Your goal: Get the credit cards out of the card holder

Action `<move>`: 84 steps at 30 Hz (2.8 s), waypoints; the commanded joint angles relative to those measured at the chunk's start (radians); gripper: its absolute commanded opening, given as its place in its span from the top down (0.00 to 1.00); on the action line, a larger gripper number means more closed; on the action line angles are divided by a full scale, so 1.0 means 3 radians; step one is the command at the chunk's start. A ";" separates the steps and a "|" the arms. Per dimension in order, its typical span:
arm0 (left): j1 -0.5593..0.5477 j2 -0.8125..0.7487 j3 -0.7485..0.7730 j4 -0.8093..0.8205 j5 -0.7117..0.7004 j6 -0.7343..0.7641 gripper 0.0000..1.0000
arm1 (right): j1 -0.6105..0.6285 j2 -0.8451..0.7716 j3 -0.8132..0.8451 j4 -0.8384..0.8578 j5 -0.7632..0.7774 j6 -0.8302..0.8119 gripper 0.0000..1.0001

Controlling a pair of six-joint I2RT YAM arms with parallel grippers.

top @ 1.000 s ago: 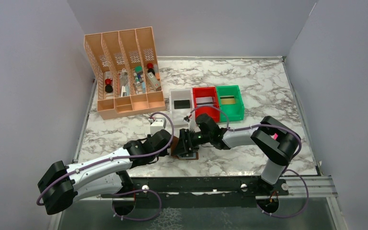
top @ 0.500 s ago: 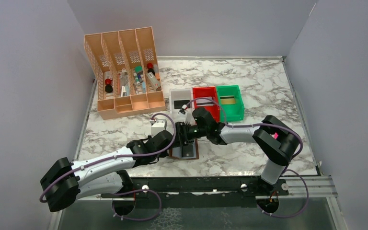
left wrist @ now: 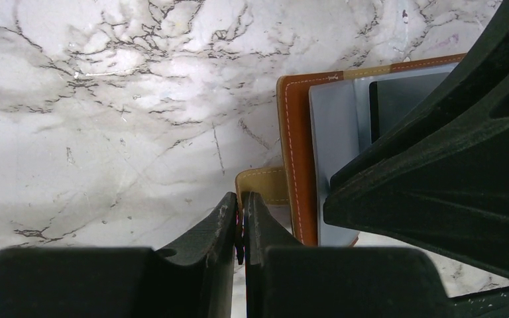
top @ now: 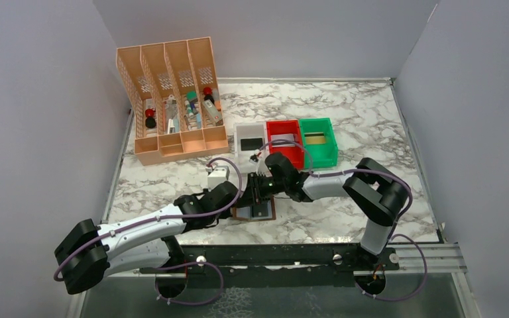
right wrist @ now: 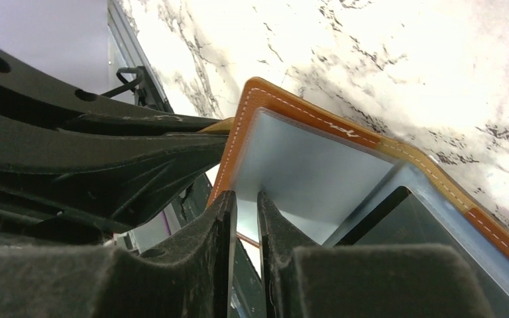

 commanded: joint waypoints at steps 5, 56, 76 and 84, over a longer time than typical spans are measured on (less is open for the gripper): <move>0.0011 -0.0047 0.0024 -0.0016 -0.0034 -0.0041 0.81 | 0.0068 0.0311 0.0193 -0.0721 0.0577 -0.0325 0.84; 0.0089 0.0939 -0.0307 0.1766 0.0646 -0.0439 0.81 | 0.0160 -0.0867 -0.0065 -0.1531 0.1836 -0.0444 0.75; 0.0090 0.0709 -0.0297 0.1609 0.0574 -0.0324 0.73 | 0.0161 -0.0864 -0.0182 -0.1627 0.1917 -0.0528 0.57; 0.0089 0.0688 -0.0348 0.1764 0.0627 -0.0284 0.67 | 0.0161 -0.0652 -0.0237 -0.1424 0.1720 -0.0394 0.61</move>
